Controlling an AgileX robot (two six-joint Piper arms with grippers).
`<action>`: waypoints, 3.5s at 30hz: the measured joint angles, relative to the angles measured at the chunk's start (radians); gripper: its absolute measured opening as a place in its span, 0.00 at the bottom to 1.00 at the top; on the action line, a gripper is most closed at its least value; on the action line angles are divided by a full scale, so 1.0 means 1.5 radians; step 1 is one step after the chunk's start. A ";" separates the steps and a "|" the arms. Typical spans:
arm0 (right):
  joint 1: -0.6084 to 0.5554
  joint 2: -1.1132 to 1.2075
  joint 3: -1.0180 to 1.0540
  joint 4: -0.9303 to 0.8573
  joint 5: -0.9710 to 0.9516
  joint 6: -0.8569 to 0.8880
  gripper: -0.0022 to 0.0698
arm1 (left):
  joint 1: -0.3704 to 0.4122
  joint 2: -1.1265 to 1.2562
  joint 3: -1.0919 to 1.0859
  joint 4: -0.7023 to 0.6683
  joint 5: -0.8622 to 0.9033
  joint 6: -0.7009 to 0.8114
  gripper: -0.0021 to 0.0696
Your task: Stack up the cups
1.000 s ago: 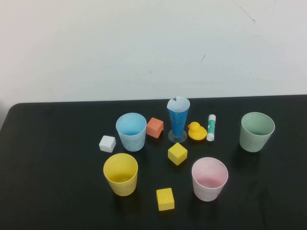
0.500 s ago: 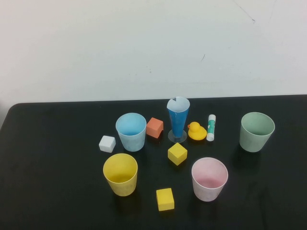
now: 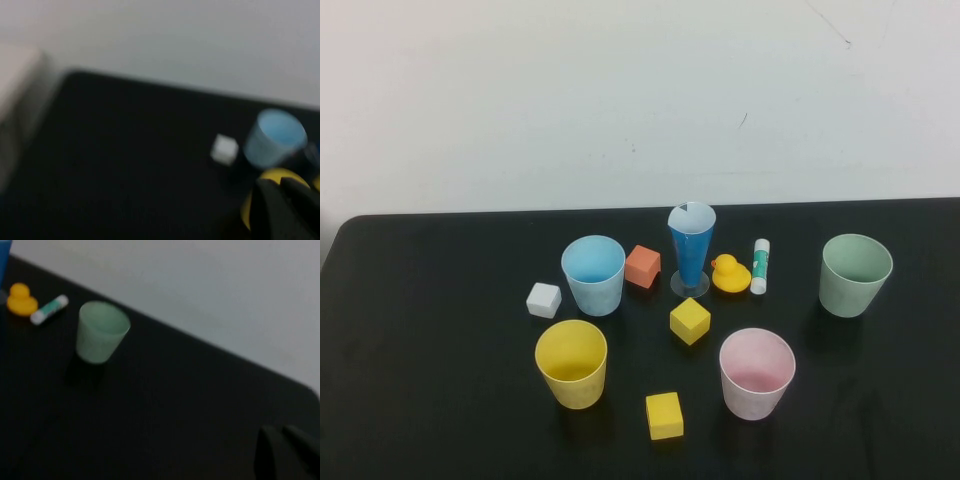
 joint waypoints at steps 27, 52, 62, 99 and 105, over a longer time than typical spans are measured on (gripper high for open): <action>0.000 0.080 0.033 0.014 -0.008 -0.022 0.03 | -0.120 0.794 -0.291 -0.520 -0.011 0.782 0.71; 0.000 0.080 0.033 0.014 -0.010 -0.022 0.03 | -0.126 0.923 -0.468 -0.514 0.120 0.707 0.04; 0.000 0.080 0.033 0.014 -0.011 -0.022 0.03 | -0.126 0.931 -0.712 -0.233 0.127 0.455 0.04; 0.000 0.254 -0.138 0.127 0.154 -0.091 0.03 | -0.126 0.730 -0.763 -0.131 0.104 0.442 0.04; 0.000 0.375 -0.226 0.284 0.211 -0.247 0.03 | -0.126 0.540 -0.671 -0.130 0.066 0.453 0.03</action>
